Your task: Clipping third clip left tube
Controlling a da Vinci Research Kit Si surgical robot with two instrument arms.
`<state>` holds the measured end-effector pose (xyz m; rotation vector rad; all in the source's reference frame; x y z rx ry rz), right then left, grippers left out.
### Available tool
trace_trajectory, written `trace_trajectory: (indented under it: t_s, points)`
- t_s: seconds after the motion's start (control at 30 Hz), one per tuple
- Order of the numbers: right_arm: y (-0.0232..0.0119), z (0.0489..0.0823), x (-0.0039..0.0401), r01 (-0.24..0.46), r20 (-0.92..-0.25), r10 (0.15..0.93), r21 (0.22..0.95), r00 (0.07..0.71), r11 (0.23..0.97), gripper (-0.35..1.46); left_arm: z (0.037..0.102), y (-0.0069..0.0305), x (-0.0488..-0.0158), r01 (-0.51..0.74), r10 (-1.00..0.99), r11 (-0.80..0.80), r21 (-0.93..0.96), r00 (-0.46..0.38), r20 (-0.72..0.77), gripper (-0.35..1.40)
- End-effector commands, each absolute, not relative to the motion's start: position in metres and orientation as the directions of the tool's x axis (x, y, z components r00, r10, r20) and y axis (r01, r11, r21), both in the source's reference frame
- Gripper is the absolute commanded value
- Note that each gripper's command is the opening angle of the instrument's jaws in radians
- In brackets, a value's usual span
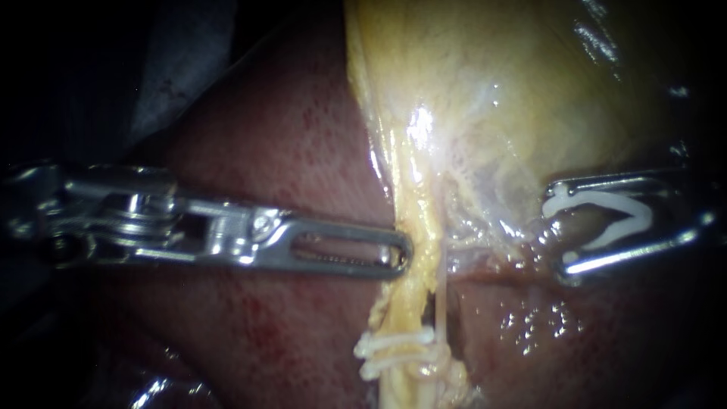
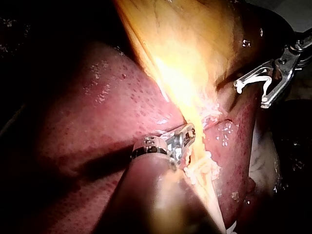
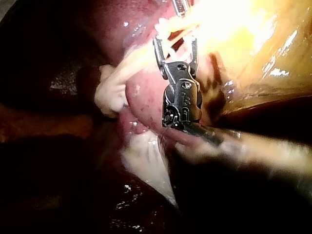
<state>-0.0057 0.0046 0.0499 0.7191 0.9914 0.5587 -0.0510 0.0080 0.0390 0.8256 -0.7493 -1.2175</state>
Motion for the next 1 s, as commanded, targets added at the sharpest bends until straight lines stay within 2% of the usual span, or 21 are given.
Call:
trace_trajectory:
  t_s: [0.03,0.5,0.73,1.0]
  points:
    - [0.0045,0.0499,-0.0056,-0.099,-0.545,0.711,0.758,0.444,0.644,0.60,0.0389,0.0080,-0.0510,0.490,-0.980,0.142,0.860,0.191,0.054,-0.35]
    - [0.0027,0.0513,-0.0040,-0.108,-0.554,0.706,0.749,0.442,0.654,0.60,0.0346,0.0081,-0.0478,0.476,-0.983,0.133,0.870,0.177,0.053,-0.35]
    - [0.0004,0.0526,-0.0019,-0.082,-0.557,0.695,0.751,0.454,0.656,0.60,0.0320,0.0079,-0.0460,0.473,-0.985,0.127,0.872,0.166,0.054,-0.35]
    - [-0.0027,0.0541,0.0012,-0.048,-0.565,0.678,0.751,0.471,0.659,0.60,0.0311,0.0079,-0.0457,0.469,-0.986,0.123,0.875,0.160,0.053,-0.35]
